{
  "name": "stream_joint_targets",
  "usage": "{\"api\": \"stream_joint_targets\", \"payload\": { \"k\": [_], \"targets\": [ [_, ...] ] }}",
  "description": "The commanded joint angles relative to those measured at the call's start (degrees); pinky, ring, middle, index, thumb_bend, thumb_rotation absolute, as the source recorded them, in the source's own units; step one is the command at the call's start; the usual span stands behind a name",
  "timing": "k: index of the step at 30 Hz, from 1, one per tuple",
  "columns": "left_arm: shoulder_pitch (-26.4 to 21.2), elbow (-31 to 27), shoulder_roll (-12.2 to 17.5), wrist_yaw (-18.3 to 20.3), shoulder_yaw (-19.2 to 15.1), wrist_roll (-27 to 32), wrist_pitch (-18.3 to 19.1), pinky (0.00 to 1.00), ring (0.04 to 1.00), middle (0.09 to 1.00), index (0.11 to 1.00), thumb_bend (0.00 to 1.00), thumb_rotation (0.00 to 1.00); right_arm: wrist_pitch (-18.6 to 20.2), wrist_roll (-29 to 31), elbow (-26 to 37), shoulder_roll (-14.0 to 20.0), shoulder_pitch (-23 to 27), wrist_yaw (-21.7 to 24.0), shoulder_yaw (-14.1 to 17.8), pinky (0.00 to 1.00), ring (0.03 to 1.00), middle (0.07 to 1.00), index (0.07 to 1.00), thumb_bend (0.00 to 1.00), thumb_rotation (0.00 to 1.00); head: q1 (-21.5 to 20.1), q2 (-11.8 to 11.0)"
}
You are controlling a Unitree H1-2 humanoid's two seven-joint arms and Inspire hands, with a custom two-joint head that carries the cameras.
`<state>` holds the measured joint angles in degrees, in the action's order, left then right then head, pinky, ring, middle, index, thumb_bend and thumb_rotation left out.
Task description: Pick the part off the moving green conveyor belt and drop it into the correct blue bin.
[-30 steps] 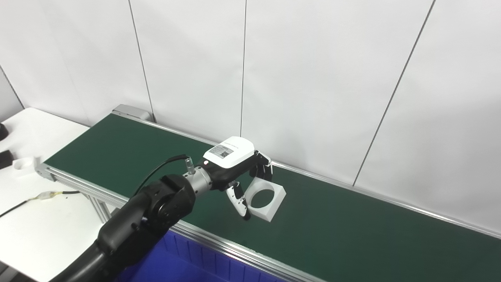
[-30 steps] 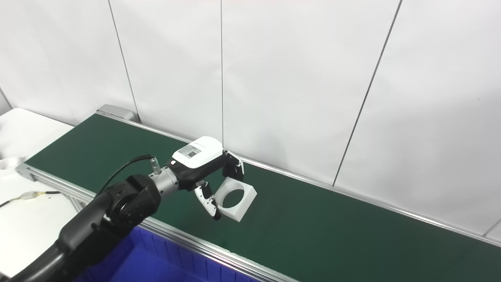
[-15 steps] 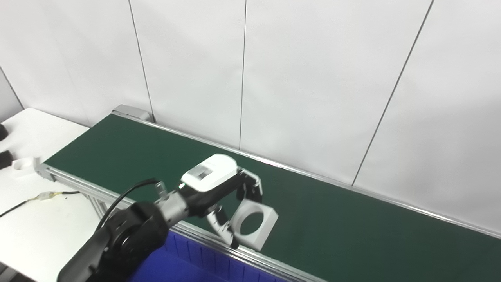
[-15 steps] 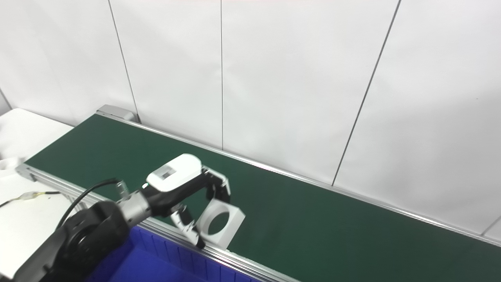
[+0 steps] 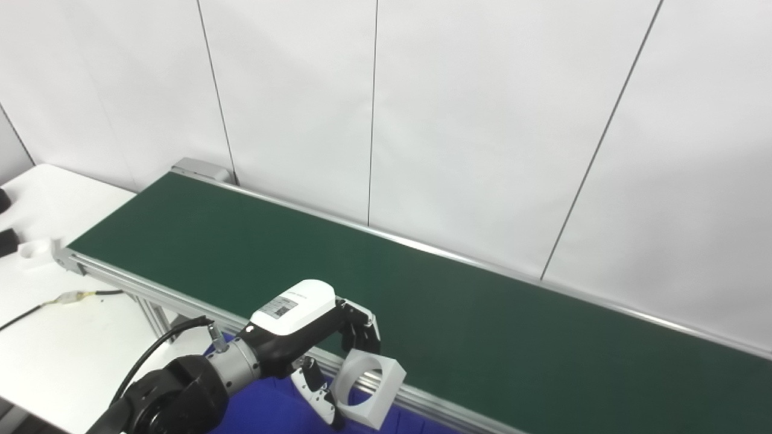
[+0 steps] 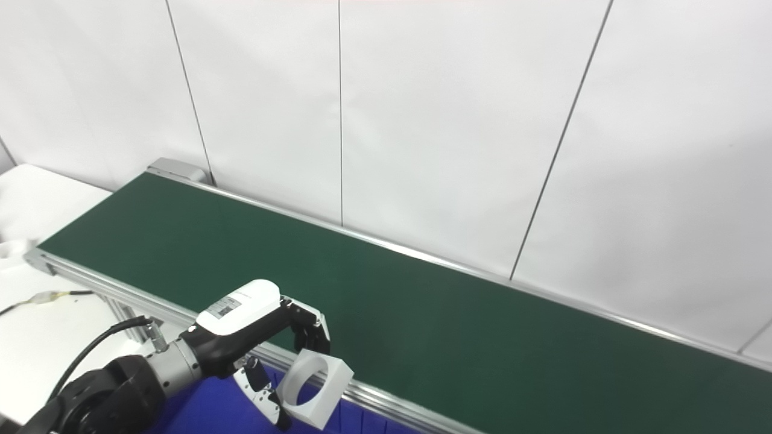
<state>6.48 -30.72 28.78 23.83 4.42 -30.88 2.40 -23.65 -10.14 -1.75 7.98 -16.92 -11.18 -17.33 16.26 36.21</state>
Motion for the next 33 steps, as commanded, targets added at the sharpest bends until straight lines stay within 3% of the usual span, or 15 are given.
{"api": "stream_joint_targets", "payload": {
  "k": [1,14,15,22,25,33],
  "targets": [
    [0.47,-0.31,-0.19,-1.91,-1.08,0.70,-0.90,0.53,0.450,0.436,0.514,0.52,0.00,-3.17,0.06,2.45,-0.46,-0.03,1.25,0.79,0.65,0.721,0.785,0.864,0.49,0.70,-0.19,0.48],
    [4.63,3.67,-3.10,-3.22,-0.17,1.97,-2.44,0.53,0.442,0.437,0.513,0.52,0.00,-0.98,-0.25,6.92,-2.12,-0.37,5.01,4.32,0.63,0.703,0.770,0.836,0.45,0.60,-0.50,6.26],
    [4.67,3.86,-3.26,-3.06,-0.07,2.25,-2.47,0.54,0.444,0.439,0.513,0.52,0.00,-0.62,-0.10,7.32,-2.21,-0.34,5.31,4.58,0.63,0.702,0.770,0.835,0.46,0.60,-0.95,7.92],
    [4.31,6.23,-4.02,-2.63,0.96,4.40,-2.60,0.43,0.415,0.440,0.510,0.52,0.00,0.80,0.88,8.73,-2.74,-0.10,6.87,6.61,0.64,0.703,0.767,0.832,0.53,0.65,-2.41,12.34],
    [4.06,6.87,-4.34,-2.48,1.52,4.30,-1.84,0.43,0.416,0.439,0.511,0.52,0.00,1.13,1.37,9.16,-2.82,-0.11,7.52,7.25,0.64,0.706,0.769,0.834,0.52,0.66,-2.62,13.15],
    [2.81,11.24,-4.85,-4.60,4.37,-0.44,-4.47,0.45,0.424,0.434,0.512,0.52,0.00,1.82,2.67,10.51,-2.58,-0.24,8.97,8.87,0.64,0.712,0.769,0.838,0.52,0.70,-1.63,15.14]
  ]
}}
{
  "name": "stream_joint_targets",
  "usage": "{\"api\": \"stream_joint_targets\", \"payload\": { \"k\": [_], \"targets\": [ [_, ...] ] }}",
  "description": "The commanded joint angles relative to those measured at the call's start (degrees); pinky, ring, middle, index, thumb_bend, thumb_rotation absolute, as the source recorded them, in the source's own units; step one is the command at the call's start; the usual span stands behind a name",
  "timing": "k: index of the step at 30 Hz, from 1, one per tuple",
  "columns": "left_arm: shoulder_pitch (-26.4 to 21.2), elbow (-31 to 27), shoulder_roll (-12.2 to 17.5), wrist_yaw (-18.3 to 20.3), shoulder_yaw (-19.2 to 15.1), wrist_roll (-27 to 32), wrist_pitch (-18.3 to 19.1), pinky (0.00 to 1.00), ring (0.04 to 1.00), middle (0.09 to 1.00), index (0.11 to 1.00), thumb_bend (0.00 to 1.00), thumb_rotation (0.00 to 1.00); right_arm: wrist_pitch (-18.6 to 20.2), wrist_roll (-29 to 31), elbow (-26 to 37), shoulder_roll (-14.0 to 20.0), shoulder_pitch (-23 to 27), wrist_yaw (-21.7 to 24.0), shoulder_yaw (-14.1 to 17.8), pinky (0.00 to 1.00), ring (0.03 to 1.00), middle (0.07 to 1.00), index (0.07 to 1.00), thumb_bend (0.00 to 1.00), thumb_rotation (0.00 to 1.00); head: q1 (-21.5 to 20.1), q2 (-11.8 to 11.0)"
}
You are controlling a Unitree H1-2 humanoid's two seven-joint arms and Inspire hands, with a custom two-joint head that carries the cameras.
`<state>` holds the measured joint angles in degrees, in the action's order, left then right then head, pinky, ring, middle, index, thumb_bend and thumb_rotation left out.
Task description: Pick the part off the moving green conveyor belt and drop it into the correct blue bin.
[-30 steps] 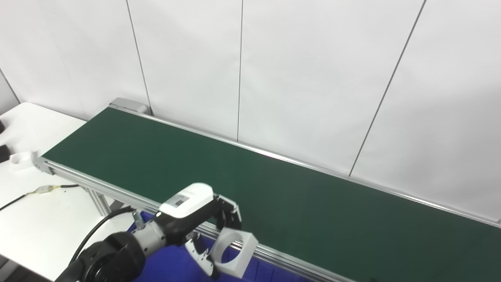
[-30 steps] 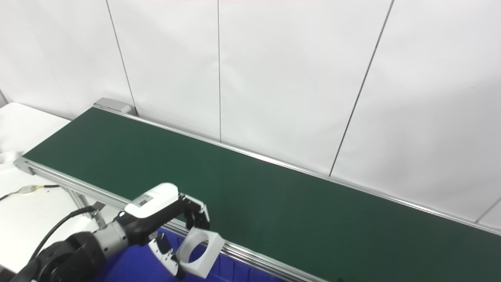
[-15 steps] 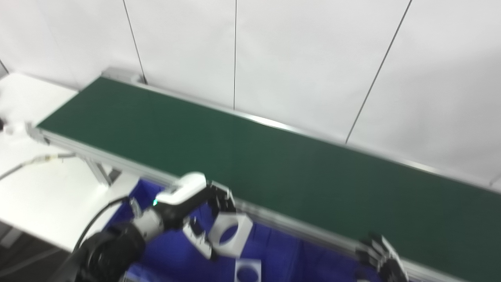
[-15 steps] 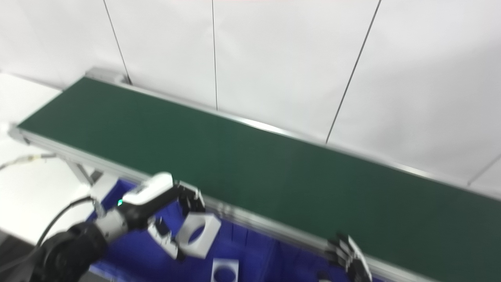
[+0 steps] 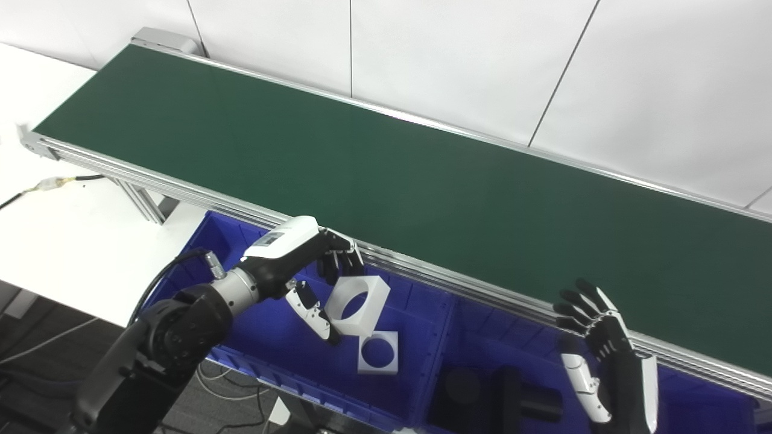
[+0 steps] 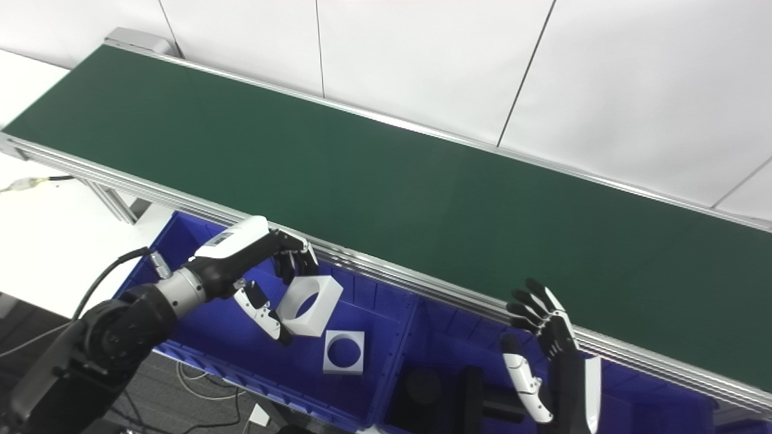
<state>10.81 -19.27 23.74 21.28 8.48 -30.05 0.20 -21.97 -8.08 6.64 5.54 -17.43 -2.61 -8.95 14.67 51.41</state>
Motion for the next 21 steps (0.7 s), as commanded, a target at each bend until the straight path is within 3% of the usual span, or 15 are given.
{"api": "stream_joint_targets", "payload": {
  "k": [1,7,11,15,21],
  "targets": [
    [-1.83,0.64,0.16,-2.56,0.92,-2.71,-2.62,0.47,0.429,0.434,0.512,0.52,0.00,0.15,0.64,2.26,-0.14,0.25,0.57,0.65,0.64,0.711,0.768,0.839,0.52,0.70,-0.05,-0.06],
    [-3.74,4.80,0.09,-4.83,4.14,-8.94,-4.67,0.57,0.458,0.442,0.512,0.52,0.00,0.67,0.83,3.19,-0.08,0.05,1.56,1.36,0.64,0.712,0.768,0.842,0.53,0.72,-0.17,0.71],
    [-5.21,7.05,0.27,-6.25,6.42,-13.11,-6.18,0.57,0.461,0.448,0.512,0.52,0.00,1.03,0.97,3.67,-0.29,-0.08,1.86,1.60,0.64,0.713,0.769,0.844,0.52,0.71,-0.22,1.05],
    [-7.41,8.76,0.55,-5.34,9.32,-17.26,-6.56,0.57,0.481,0.459,0.509,0.52,0.00,0.99,1.18,3.94,-0.41,-0.16,2.19,1.74,0.64,0.711,0.767,0.847,0.52,0.72,-0.24,1.29],
    [-9.91,11.34,0.12,-3.71,11.23,-18.45,-5.70,0.61,0.514,0.474,0.501,0.52,0.00,1.57,1.34,4.60,-1.01,-0.41,2.46,2.00,0.64,0.707,0.763,0.842,0.52,0.70,-0.49,1.57]
  ]
}}
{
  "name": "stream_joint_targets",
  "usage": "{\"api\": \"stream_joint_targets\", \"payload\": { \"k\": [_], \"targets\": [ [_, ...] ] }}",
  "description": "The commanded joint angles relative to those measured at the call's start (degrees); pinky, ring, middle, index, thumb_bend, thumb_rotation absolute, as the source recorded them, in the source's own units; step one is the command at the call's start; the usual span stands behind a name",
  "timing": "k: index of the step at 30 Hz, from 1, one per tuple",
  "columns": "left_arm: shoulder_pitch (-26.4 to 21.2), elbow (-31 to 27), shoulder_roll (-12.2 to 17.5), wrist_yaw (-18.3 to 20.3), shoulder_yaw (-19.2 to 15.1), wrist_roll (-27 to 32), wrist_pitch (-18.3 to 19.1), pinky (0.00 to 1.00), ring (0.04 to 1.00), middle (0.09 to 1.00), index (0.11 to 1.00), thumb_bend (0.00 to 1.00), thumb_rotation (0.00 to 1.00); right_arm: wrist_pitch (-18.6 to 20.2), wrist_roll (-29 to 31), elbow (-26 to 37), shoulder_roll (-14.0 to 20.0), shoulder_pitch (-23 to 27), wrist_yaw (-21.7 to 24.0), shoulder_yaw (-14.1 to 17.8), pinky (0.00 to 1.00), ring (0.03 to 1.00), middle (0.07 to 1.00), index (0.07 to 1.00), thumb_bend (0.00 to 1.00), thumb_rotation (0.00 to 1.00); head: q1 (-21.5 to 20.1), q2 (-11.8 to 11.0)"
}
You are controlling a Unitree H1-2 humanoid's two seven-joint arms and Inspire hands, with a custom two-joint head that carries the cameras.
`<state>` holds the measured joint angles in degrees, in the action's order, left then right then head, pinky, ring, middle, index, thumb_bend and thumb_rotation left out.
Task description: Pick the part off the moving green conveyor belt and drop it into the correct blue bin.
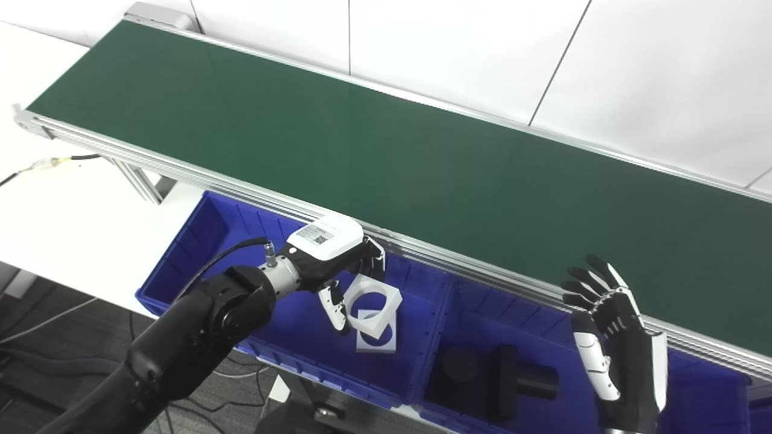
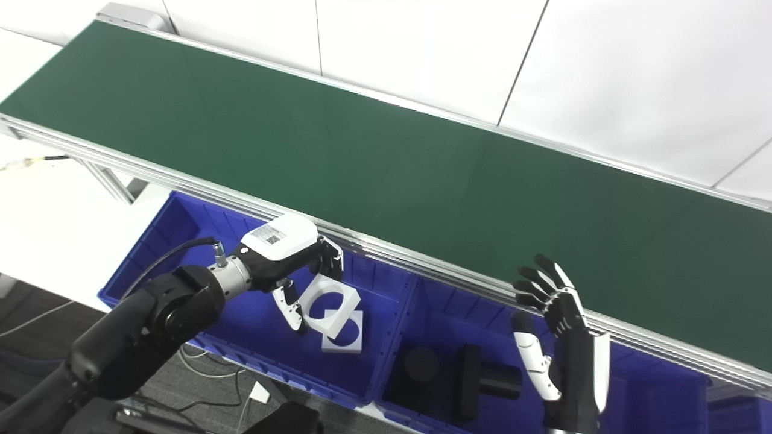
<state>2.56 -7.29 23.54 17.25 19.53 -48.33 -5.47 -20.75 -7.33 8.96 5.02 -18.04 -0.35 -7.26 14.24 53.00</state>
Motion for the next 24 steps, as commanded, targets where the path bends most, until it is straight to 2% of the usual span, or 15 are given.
{"api": "stream_joint_targets", "payload": {
  "k": [1,11,20,21,23,24],
  "targets": [
    [-2.19,-0.11,0.24,0.80,0.58,-0.42,0.22,0.62,0.516,0.475,0.500,0.52,0.00,0.36,0.62,2.26,-0.55,0.23,0.24,0.34,0.64,0.708,0.764,0.842,0.52,0.70,-0.06,-0.02],
    [-5.32,0.89,0.32,4.84,3.17,-2.77,2.29,0.64,0.555,0.486,0.496,0.52,0.00,0.28,0.46,2.42,-0.99,0.37,0.40,0.51,0.62,0.696,0.755,0.844,0.52,0.70,0.06,0.65],
    [-5.56,-1.35,0.61,7.65,2.66,-0.64,3.00,0.63,0.552,0.484,0.504,0.52,0.00,0.13,0.37,2.20,-1.12,0.42,0.31,0.73,0.63,0.696,0.757,0.850,0.53,0.71,0.28,0.50],
    [-5.52,-1.60,0.74,7.96,2.58,-0.43,2.98,0.64,0.568,0.540,0.499,0.52,0.05,0.06,0.42,2.14,-1.11,0.48,0.35,0.71,0.63,0.695,0.756,0.850,0.52,0.71,0.21,0.45],
    [-5.38,-2.24,0.97,8.51,2.42,-0.25,3.01,0.66,0.603,0.593,0.498,0.52,0.08,0.05,0.62,2.05,-1.11,0.54,0.43,0.67,0.63,0.697,0.759,0.852,0.52,0.70,0.15,0.40],
    [-5.36,-2.76,1.10,9.40,2.39,-0.27,3.52,0.67,0.629,0.623,0.593,0.69,0.26,0.05,0.68,1.97,-1.14,0.55,0.43,0.68,0.63,0.697,0.760,0.853,0.53,0.70,0.13,0.38]
  ]
}}
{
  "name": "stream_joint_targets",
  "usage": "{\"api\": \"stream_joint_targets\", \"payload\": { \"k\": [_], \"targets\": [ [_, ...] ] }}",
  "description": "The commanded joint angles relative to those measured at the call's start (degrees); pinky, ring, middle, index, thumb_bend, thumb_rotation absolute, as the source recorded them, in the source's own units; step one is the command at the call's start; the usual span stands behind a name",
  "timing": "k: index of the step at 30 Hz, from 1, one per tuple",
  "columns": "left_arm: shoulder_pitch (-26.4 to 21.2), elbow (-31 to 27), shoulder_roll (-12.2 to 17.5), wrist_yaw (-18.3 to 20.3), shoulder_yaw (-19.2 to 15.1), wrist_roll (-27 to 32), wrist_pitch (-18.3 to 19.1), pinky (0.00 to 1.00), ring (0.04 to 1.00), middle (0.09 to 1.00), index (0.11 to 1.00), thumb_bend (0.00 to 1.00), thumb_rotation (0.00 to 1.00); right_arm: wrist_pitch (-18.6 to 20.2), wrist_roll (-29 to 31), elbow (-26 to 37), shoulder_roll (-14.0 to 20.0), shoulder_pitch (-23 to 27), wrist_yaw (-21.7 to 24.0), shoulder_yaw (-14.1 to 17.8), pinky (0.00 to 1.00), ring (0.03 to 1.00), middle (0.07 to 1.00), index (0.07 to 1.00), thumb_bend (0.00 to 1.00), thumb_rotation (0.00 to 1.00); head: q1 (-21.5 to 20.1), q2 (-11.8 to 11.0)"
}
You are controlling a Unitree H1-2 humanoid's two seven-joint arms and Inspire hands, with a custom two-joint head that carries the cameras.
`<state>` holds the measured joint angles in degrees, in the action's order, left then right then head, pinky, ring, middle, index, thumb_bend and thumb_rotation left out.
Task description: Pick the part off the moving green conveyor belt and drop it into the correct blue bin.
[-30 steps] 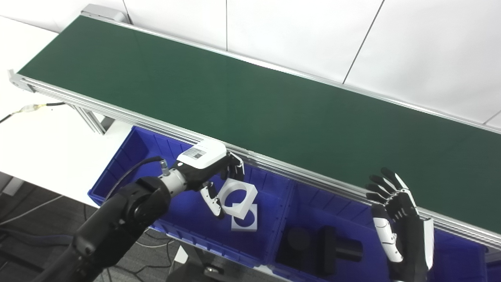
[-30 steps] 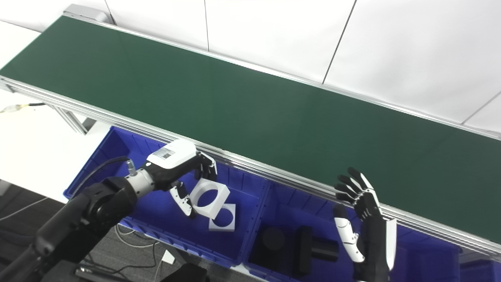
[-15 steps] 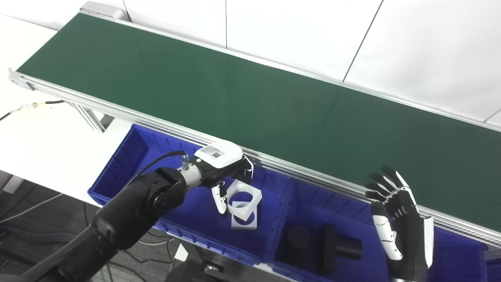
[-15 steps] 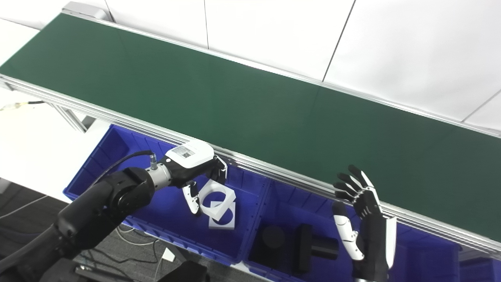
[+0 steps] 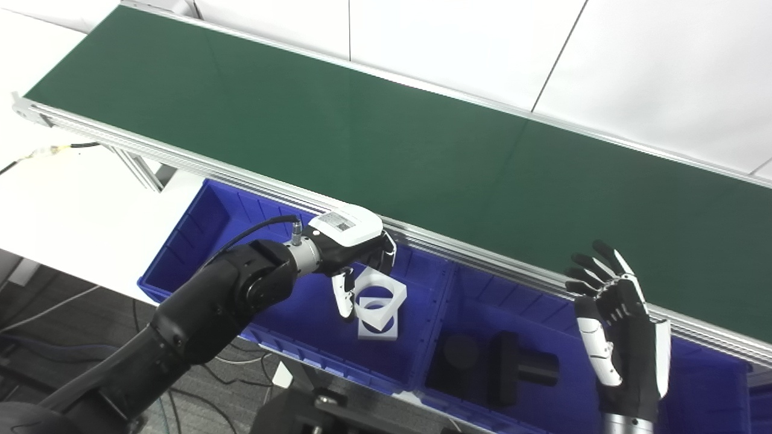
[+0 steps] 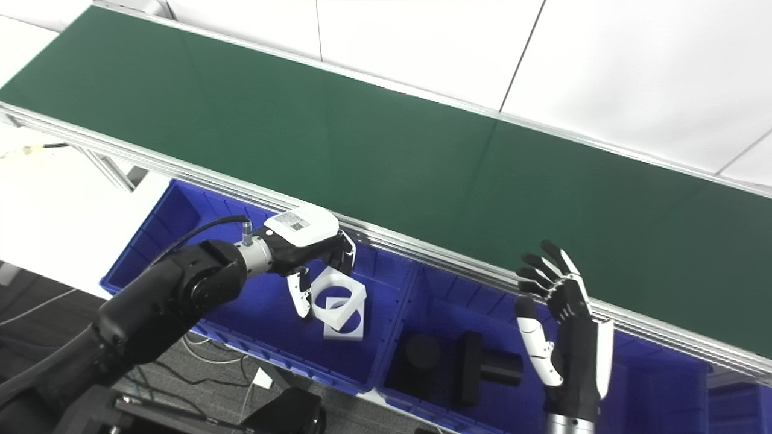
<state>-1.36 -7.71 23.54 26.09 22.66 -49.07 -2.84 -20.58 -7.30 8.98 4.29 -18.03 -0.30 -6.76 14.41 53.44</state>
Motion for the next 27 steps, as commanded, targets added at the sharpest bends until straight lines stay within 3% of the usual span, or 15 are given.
{"api": "stream_joint_targets", "payload": {
  "k": [1,2,6,13,21,25,27],
  "targets": [
    [-1.47,-2.96,1.30,1.69,-0.69,0.19,1.54,0.70,0.672,0.670,0.662,0.77,0.36,-0.16,0.64,1.86,-0.45,0.55,0.35,0.17,0.63,0.696,0.760,0.853,0.53,0.70,-0.14,-0.17],
    [-1.46,-3.61,1.45,2.78,-0.70,-0.04,2.23,0.78,0.758,0.756,0.757,0.84,0.49,-0.25,0.57,1.78,-0.48,0.57,0.30,0.18,0.62,0.694,0.759,0.852,0.53,0.70,-0.14,-0.17],
    [-1.25,-5.64,1.76,6.39,-1.16,0.43,4.99,0.94,0.903,0.901,0.898,0.98,0.66,-0.41,0.53,1.64,-0.57,0.64,0.23,0.21,0.62,0.694,0.759,0.849,0.54,0.71,-0.05,-0.22],
    [-0.89,-7.94,1.90,9.79,-2.13,2.20,7.82,1.00,0.986,0.984,0.984,1.00,0.73,-0.40,0.55,1.62,-0.68,0.58,0.23,0.20,0.63,0.698,0.761,0.850,0.54,0.70,-0.25,-0.47],
    [-0.13,-10.08,1.48,11.35,-3.51,5.29,10.06,1.00,1.000,1.000,1.000,1.00,0.66,-1.07,0.15,1.12,-0.90,0.53,0.07,0.13,0.62,0.696,0.760,0.851,0.54,0.70,-0.60,-1.04],
    [1.77,-10.28,0.45,6.98,-6.77,14.27,6.71,0.96,0.975,0.985,0.988,1.00,0.68,-1.68,-0.14,0.52,-1.15,0.47,-0.02,-0.04,0.61,0.696,0.761,0.850,0.53,0.69,-1.95,-2.10],
    [3.25,-10.69,-1.13,5.81,-9.39,21.75,6.50,0.91,0.944,0.960,0.971,1.00,0.77,-1.92,-0.20,0.07,-1.34,0.43,-0.07,-0.12,0.62,0.700,0.762,0.850,0.53,0.68,-2.88,-2.83]
  ]
}}
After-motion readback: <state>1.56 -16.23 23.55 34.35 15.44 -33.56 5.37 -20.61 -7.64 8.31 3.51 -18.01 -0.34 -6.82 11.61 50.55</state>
